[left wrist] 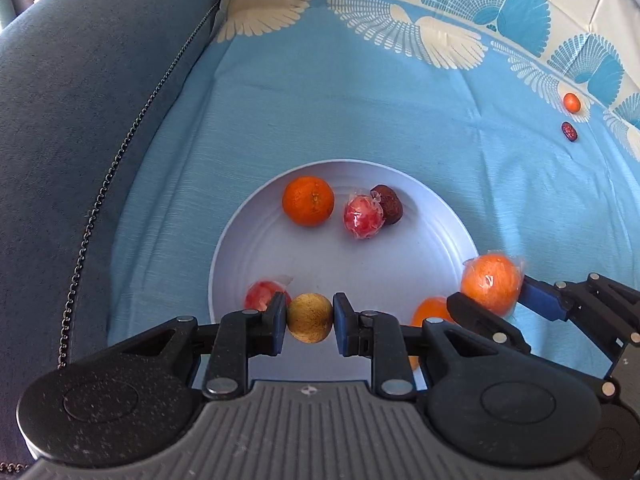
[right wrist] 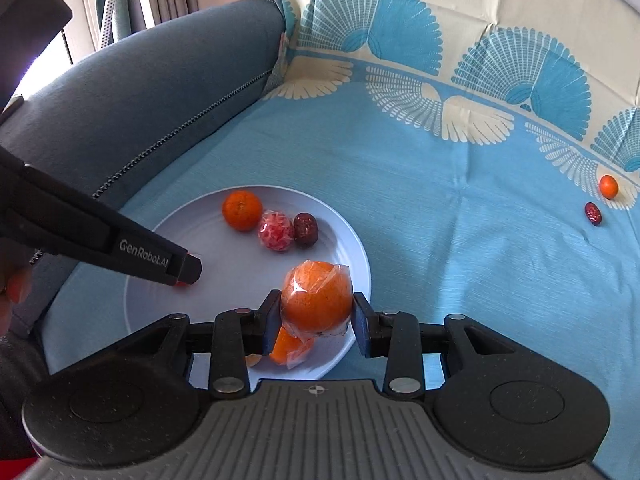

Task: Organize fruits
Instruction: 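Carry the tan fruit and wrapped tangerine over the plate and open both tools, then withdraw both tools from the plate and move toward the last fruits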

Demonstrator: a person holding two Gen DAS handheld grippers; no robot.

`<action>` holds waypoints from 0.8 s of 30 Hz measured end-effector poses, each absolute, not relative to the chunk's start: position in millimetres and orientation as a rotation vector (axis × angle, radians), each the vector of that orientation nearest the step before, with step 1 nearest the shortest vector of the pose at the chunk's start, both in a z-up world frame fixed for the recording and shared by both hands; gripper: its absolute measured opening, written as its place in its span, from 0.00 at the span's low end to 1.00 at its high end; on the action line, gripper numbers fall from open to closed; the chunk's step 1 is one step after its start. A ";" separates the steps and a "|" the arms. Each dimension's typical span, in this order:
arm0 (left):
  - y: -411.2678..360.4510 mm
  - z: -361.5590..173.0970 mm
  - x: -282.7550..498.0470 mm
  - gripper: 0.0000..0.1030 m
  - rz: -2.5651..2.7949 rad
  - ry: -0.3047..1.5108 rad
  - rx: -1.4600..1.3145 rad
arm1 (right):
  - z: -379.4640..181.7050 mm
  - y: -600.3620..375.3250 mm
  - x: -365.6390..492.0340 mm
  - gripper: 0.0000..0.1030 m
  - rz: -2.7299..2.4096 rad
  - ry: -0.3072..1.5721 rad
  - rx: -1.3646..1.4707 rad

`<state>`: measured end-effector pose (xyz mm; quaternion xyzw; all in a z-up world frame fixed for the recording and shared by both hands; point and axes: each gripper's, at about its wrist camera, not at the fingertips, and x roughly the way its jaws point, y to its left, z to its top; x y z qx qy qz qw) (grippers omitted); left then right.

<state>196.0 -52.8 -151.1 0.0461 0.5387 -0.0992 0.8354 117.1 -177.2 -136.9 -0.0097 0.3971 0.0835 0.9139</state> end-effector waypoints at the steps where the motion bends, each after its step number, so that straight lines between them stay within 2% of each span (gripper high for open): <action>1: -53.7 -151.6 197.5 0.37 -0.210 1.131 0.102 | -139.7 -176.8 120.9 0.38 0.174 0.819 -0.026; 2: -53.6 -149.7 197.3 0.62 -0.203 1.119 0.105 | -141.8 -176.1 124.3 0.38 0.175 0.824 -0.033; 3: -52.8 -146.0 196.1 0.89 -0.192 1.103 0.104 | -143.3 -175.4 127.2 0.42 0.175 0.832 -0.040; 4: -50.9 -140.7 193.3 0.99 -0.181 1.078 0.103 | -142.7 -175.4 128.4 0.58 0.175 0.835 -0.045; 5: -48.1 -134.2 188.8 1.00 -0.171 1.042 0.104 | -139.9 -176.1 126.7 0.66 0.171 0.828 -0.048; 6: -45.4 -126.8 182.9 1.00 -0.168 1.017 0.113 | -135.8 -177.1 123.0 0.80 0.161 0.814 -0.053; 7: -42.0 -121.8 178.4 1.00 -0.175 1.014 0.129 | -131.4 -178.1 116.8 0.88 0.150 0.804 -0.062; 12: -17.9 -107.5 130.4 1.00 -0.133 1.035 0.140 | -108.0 -185.3 63.2 0.94 0.137 0.817 -0.050; 19: 4.5 -81.7 57.0 1.00 -0.107 1.068 0.094 | -69.0 -177.4 -14.6 0.98 0.081 0.782 0.005; 24: 2.5 -61.1 18.9 1.00 -0.125 1.007 0.113 | -44.7 -175.1 -51.5 0.99 0.054 0.724 0.056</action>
